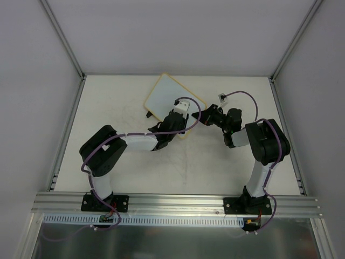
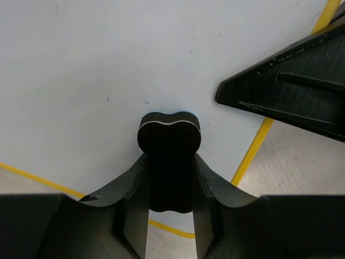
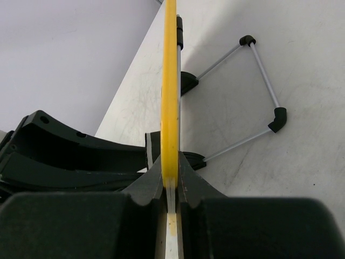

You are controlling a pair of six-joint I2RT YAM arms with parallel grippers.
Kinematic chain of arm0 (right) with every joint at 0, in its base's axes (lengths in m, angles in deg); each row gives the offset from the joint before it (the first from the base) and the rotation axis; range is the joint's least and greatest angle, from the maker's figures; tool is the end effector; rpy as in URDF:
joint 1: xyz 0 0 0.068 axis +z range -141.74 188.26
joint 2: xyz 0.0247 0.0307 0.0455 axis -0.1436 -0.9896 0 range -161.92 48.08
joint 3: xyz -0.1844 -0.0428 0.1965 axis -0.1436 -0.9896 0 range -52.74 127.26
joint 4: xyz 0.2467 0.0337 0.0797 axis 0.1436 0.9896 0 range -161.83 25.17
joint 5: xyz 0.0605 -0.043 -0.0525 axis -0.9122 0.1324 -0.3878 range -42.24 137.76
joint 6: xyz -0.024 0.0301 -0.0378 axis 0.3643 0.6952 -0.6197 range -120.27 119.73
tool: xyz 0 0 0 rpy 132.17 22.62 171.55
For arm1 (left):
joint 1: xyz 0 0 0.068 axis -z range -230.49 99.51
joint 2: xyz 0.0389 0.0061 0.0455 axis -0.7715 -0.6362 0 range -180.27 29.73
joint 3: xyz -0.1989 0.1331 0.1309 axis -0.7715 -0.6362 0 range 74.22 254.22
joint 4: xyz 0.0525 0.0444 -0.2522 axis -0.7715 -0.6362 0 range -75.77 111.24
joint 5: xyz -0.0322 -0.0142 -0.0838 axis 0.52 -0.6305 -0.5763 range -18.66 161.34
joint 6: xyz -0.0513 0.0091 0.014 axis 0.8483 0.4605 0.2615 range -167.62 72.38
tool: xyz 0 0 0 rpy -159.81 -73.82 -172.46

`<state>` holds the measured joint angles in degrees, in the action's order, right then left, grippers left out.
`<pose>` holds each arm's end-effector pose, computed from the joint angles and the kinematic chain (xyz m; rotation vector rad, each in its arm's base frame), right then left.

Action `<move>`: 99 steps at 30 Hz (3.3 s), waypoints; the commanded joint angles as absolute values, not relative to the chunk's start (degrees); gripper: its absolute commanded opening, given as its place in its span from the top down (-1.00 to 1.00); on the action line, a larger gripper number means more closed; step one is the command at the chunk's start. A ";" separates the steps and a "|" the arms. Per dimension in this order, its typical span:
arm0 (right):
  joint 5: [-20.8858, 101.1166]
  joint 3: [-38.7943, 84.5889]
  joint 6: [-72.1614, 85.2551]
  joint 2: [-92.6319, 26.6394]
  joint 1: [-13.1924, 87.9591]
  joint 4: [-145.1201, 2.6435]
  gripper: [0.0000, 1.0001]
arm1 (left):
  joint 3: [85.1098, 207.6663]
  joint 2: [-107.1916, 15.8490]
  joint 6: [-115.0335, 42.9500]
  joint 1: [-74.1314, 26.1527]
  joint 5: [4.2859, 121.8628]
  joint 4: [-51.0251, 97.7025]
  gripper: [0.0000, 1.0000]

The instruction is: Erase the whiteboard

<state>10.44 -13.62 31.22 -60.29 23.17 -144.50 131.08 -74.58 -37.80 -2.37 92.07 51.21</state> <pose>0.3311 0.1105 0.1623 -0.3241 1.6031 1.1215 0.2748 -0.2875 0.1972 0.3732 1.8337 -0.3620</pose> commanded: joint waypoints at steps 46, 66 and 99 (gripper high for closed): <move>6.27 -12.66 32.60 -57.30 24.60 -159.64 1.00 | 122.37 -69.76 -35.05 -6.63 88.74 60.18 1.00; 5.83 -12.48 32.78 -57.38 24.69 -159.64 1.00 | 131.61 -72.83 -34.62 -10.41 84.08 57.88 1.00; 5.66 -12.40 32.87 -57.39 24.87 -159.64 1.00 | 112.01 -74.15 -25.64 -4.17 85.13 73.18 1.00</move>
